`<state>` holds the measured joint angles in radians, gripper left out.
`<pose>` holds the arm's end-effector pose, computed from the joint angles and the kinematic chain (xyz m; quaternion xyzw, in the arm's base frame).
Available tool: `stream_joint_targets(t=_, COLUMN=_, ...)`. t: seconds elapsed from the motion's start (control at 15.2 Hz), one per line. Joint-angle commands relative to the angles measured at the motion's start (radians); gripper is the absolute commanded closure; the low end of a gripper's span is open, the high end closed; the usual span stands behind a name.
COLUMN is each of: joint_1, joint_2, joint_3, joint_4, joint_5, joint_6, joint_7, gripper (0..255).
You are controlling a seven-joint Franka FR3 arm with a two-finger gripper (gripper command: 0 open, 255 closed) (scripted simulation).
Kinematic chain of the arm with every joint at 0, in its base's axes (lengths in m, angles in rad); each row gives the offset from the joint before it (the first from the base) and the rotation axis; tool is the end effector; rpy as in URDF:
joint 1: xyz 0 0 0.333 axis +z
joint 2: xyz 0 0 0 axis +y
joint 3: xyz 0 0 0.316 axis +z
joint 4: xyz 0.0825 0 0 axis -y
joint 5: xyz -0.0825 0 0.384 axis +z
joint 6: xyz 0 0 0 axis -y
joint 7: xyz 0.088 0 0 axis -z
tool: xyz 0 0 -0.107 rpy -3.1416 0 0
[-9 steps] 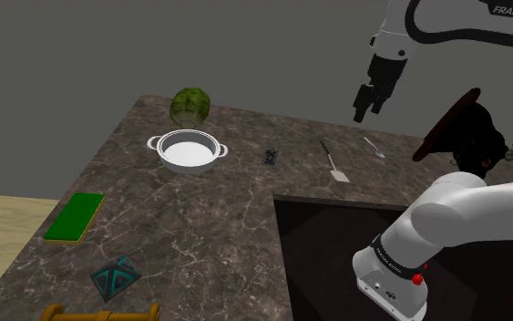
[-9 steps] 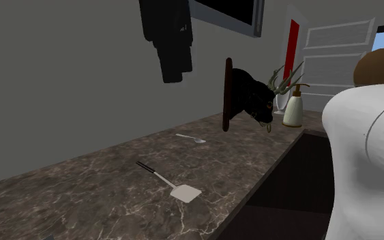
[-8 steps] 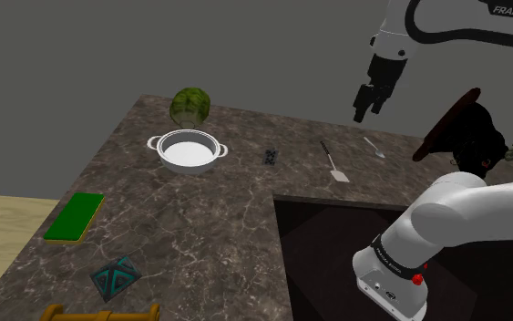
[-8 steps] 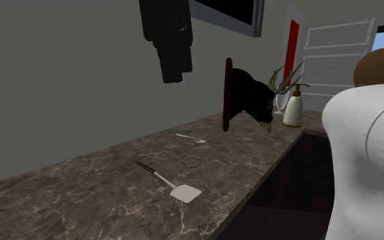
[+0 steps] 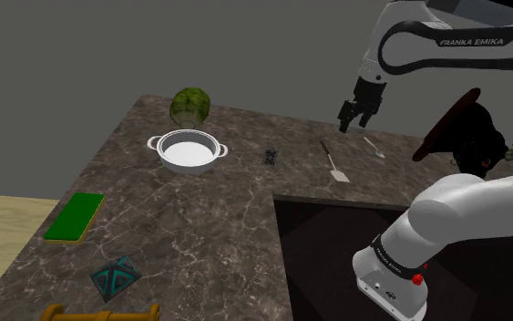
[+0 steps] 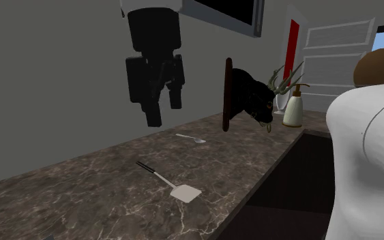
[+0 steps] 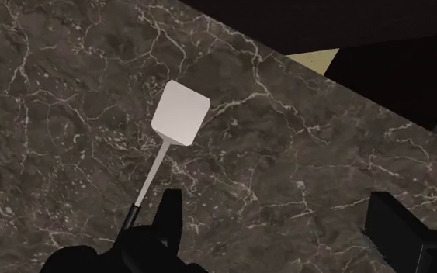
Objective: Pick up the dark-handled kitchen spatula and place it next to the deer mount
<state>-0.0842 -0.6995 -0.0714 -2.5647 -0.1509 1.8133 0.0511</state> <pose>0.3280 -0.0654 0.4838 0.9957 -0.0741 -0.0282 0.0486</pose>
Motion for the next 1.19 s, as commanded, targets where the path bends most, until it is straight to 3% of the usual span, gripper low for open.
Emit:
stream_joint_targets(t=0.0, joint_1=-0.025, joint_2=0.039, joint_3=-0.027, joint_4=-0.02, joint_5=-0.011, joint_6=0.075, joint_7=0.011, gripper=0)
stream_joint_targets(t=0.66, joint_1=-0.115, joint_2=0.333, joint_3=-0.152, joint_4=-0.061, joint_5=-0.018, joint_6=0.473, joint_7=0.069, gripper=0)
stream_joint_targets(t=1.12, joint_1=-0.141, joint_2=0.598, joint_3=-0.241, joint_4=-0.015, joint_5=0.077, joint_6=0.728, joint_7=0.047, gripper=0)
